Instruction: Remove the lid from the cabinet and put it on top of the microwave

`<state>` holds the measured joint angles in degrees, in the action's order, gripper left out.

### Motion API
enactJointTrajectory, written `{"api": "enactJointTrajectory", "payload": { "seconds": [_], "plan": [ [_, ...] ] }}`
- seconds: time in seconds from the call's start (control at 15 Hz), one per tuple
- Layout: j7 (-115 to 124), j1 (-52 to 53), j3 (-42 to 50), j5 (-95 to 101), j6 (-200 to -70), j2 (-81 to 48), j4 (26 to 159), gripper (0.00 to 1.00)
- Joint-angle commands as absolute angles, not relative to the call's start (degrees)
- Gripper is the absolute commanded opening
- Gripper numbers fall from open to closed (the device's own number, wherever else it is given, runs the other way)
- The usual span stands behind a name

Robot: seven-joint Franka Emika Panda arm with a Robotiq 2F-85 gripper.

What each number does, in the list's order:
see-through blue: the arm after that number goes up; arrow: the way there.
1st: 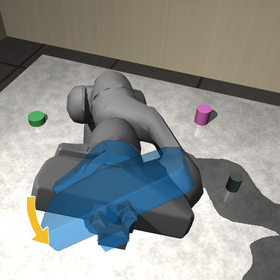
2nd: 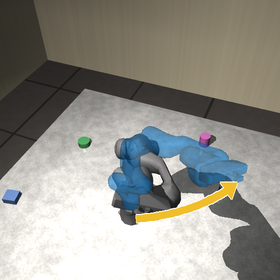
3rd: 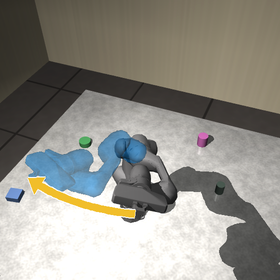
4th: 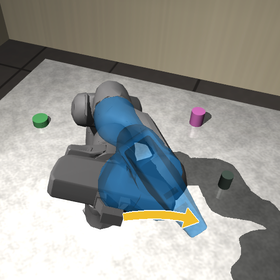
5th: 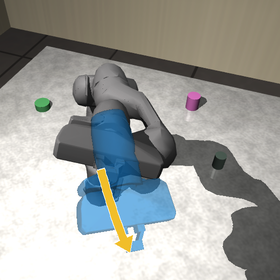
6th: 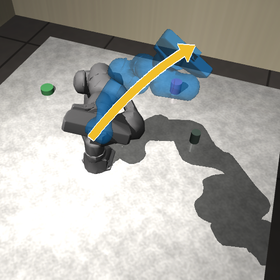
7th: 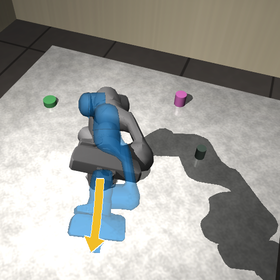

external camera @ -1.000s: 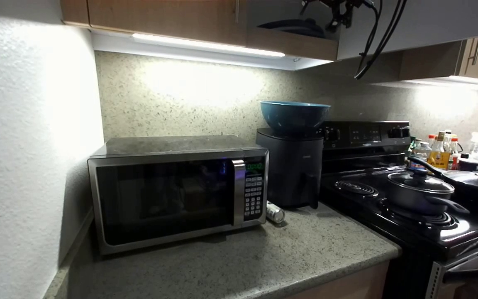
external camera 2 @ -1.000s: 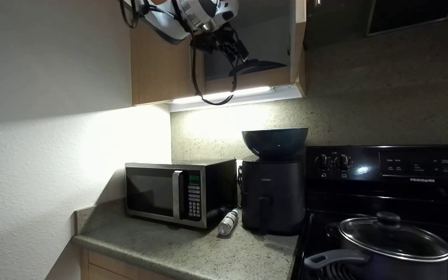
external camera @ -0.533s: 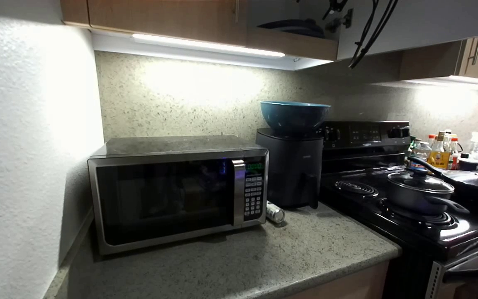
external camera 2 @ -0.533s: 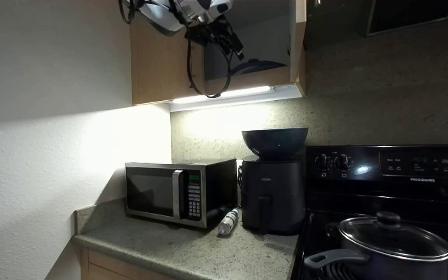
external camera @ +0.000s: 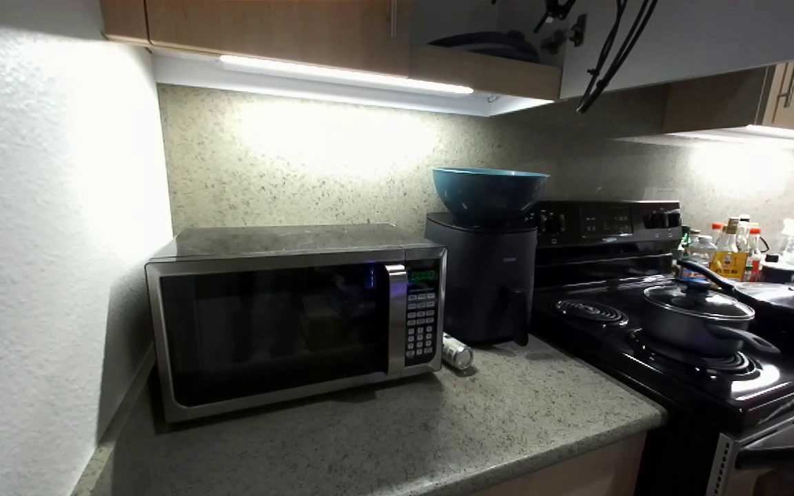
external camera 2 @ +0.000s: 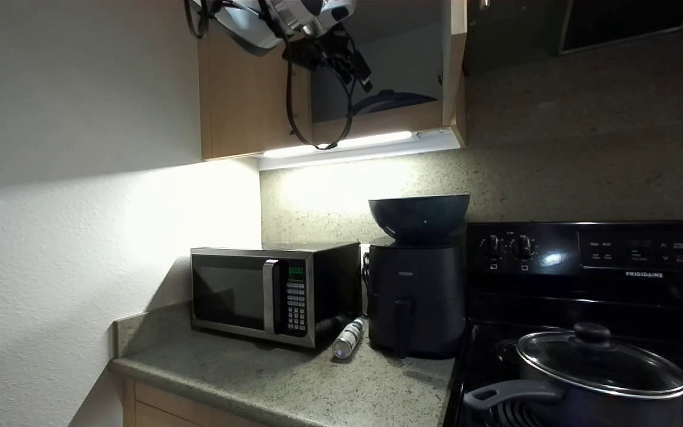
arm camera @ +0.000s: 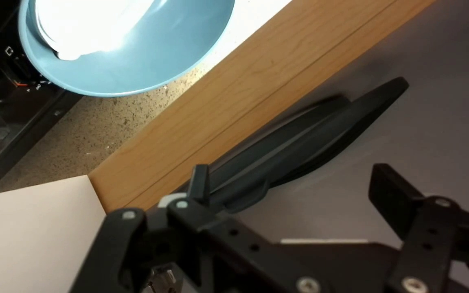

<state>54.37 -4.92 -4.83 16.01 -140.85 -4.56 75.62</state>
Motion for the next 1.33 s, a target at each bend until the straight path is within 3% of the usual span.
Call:
{"api": "enactJointTrajectory", "payload": {
  "seconds": [0.0, 0.47, 1.0, 1.27],
  "plan": [
    [54.4, -4.9, -4.8, 16.0, -140.8, -4.6, 75.6, 1.0],
    [56.1, -4.5, -4.8, 18.0, -141.6, -5.8, 74.3, 1.0],
    [72.8, -0.7, -2.5, 31.1, -137.4, -20.8, 53.1, 1.0],
    [77.7, 1.2, -0.7, 31.5, -129.3, -26.3, 43.4, 1.0]
  ]
}}
